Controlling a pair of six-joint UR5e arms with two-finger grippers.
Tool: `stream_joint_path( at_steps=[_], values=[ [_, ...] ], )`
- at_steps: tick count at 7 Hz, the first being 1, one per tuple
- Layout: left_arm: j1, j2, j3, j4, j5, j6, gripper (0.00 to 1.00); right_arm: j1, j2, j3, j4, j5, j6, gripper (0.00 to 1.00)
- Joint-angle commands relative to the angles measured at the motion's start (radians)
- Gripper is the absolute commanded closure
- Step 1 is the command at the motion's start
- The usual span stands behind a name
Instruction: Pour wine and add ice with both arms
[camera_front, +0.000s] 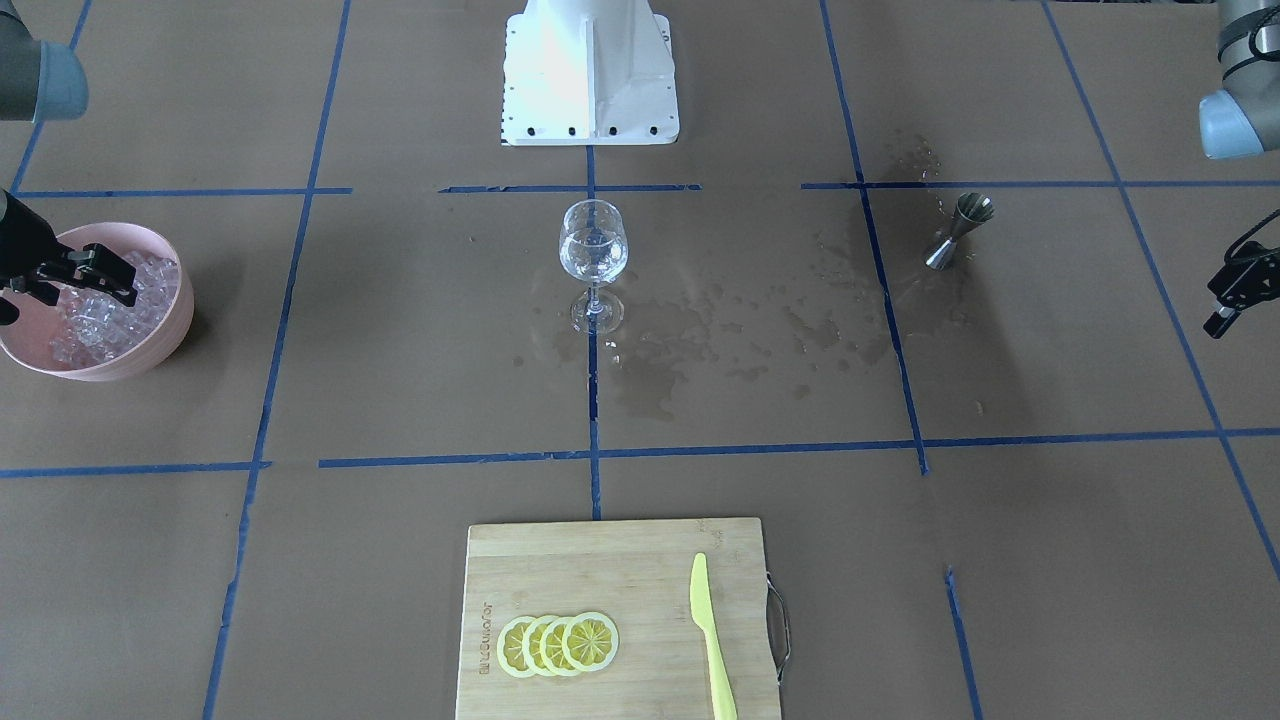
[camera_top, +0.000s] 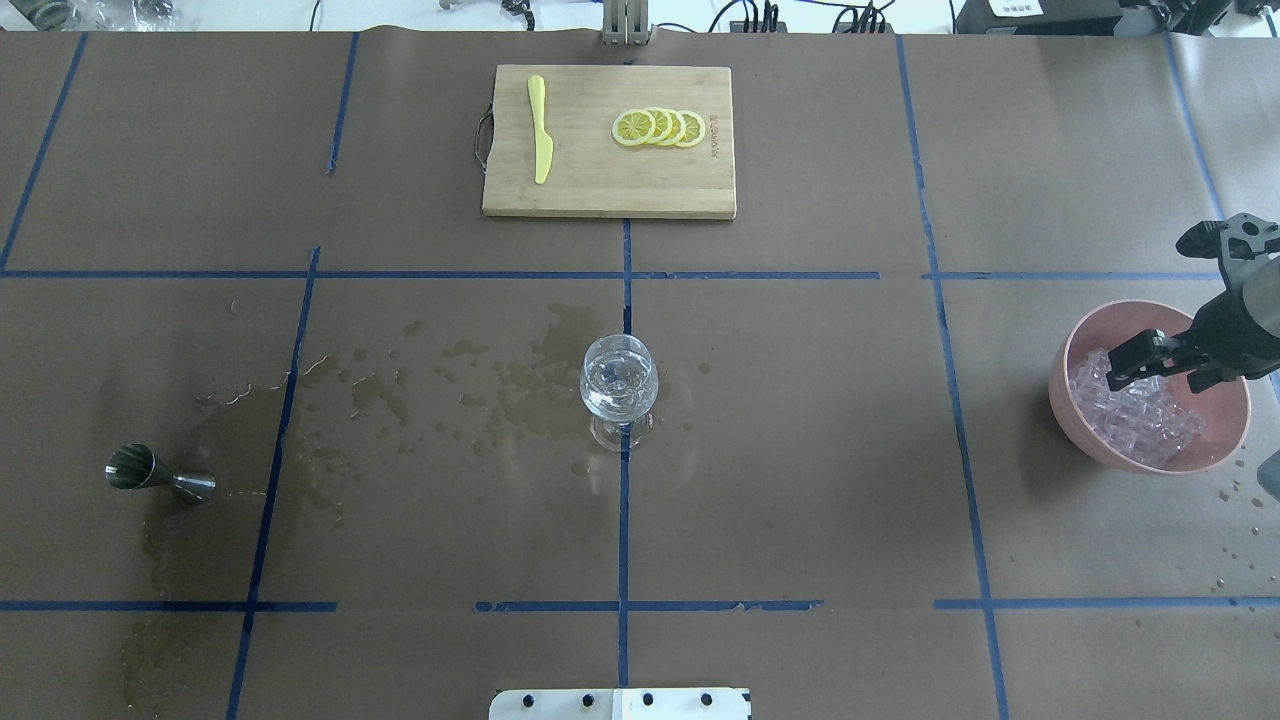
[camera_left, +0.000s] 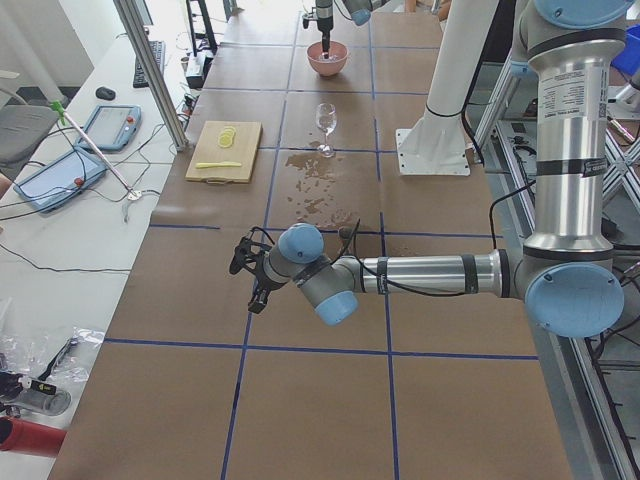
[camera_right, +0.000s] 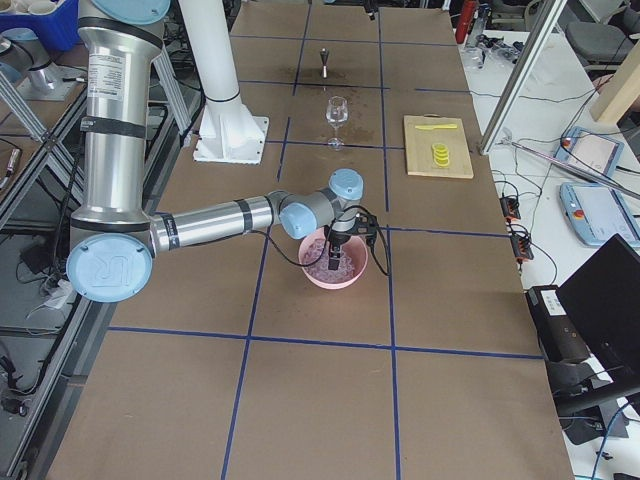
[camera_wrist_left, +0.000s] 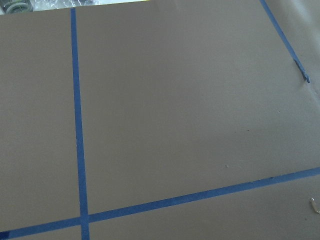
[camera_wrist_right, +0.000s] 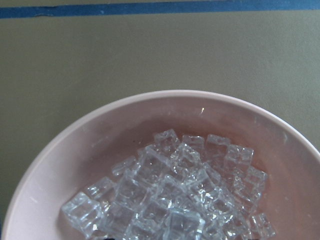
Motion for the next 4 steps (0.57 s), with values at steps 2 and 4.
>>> stream_joint_path(
  at_steps=[2, 4],
  values=[
    [0.0, 0.004, -0.002, -0.004, 0.002, -0.005, 0.0, -0.002, 0.005, -0.025, -0.001, -0.001, 0.002, 0.8],
    [0.0, 0.016, 0.003, -0.035, 0.002, -0.02, 0.0, -0.002, 0.017, -0.012, 0.002, 0.002, -0.001, 1.0]
  ],
)
